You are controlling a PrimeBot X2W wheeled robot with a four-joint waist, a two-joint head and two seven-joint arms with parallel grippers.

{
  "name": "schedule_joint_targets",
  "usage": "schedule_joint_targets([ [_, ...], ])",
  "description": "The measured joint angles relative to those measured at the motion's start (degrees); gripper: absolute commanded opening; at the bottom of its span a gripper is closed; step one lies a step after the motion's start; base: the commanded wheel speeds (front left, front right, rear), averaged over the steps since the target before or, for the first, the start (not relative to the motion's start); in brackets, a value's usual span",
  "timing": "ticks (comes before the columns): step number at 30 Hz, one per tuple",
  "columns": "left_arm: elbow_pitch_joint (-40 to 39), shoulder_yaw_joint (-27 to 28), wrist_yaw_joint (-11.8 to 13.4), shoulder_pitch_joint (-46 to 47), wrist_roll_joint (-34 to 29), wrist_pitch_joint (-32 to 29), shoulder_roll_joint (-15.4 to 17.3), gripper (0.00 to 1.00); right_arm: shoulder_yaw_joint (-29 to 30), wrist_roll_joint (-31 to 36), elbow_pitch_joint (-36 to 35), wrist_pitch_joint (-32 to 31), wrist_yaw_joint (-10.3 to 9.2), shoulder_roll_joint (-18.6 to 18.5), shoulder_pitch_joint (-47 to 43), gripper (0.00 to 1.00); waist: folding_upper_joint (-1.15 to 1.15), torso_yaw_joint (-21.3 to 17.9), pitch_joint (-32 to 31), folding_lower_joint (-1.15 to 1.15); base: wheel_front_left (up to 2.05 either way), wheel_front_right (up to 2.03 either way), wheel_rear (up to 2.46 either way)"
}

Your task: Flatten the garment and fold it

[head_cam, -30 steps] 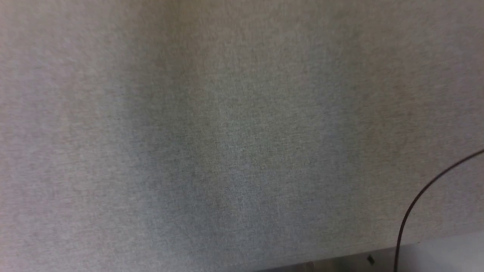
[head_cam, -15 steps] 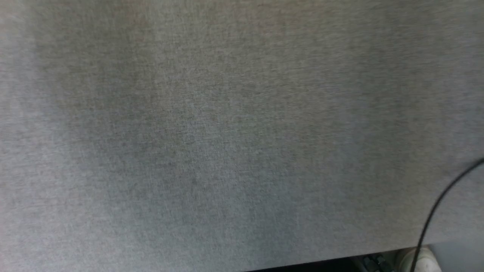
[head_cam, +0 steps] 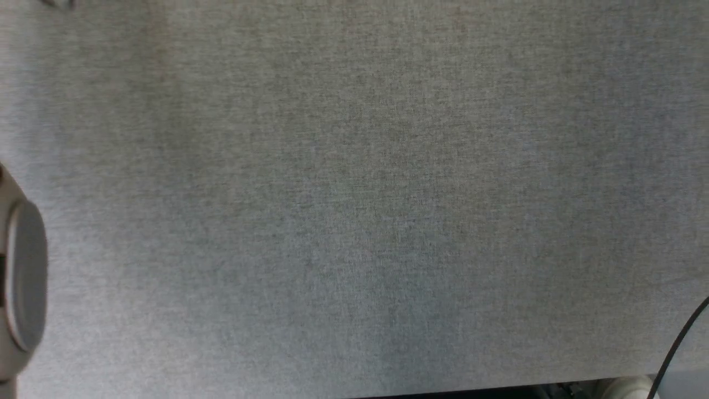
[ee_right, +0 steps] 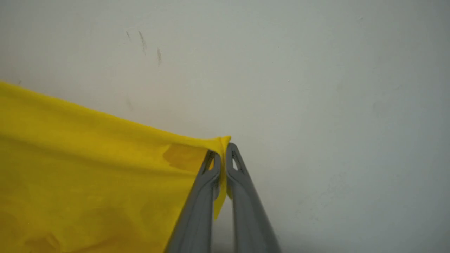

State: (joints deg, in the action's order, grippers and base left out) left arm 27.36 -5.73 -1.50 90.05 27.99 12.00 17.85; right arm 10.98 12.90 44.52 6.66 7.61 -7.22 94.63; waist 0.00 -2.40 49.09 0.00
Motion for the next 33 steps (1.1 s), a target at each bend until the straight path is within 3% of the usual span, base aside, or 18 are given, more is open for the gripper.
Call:
schedule_joint_targets([
  [7,-7.5,0.6,-1.3,-15.0,4.2,-7.0,1.8,0.0,-6.0,-12.6,-5.0,-2.2,0.0,-2.1,-11.0,0.0,0.0,0.8,-4.1,0.0,0.0,0.0,0.0],
  [16,-23.6,1.8,0.4,-42.1,8.1,-13.2,3.7,0.0,-8.0,-27.2,-22.1,-8.5,0.02,-7.4,-33.7,0.0,0.0,1.4,-10.6,-0.01,0.0,0.0,0.0],
  [24,-33.1,0.4,2.6,-64.6,8.2,-15.6,4.0,0.0,-2.5,-32.2,-32.9,-13.7,0.07,-5.7,-57.5,0.0,0.0,1.5,-17.5,-0.01,0.0,0.0,0.0],
  [33,-34.2,-1.5,3.4,-84.4,9.8,-18.1,3.9,0.0,2.4,-35.2,-39.4,-19.0,0.08,-1.6,-78.8,0.0,0.0,1.9,-25.6,-0.01,0.0,0.0,0.0],
])
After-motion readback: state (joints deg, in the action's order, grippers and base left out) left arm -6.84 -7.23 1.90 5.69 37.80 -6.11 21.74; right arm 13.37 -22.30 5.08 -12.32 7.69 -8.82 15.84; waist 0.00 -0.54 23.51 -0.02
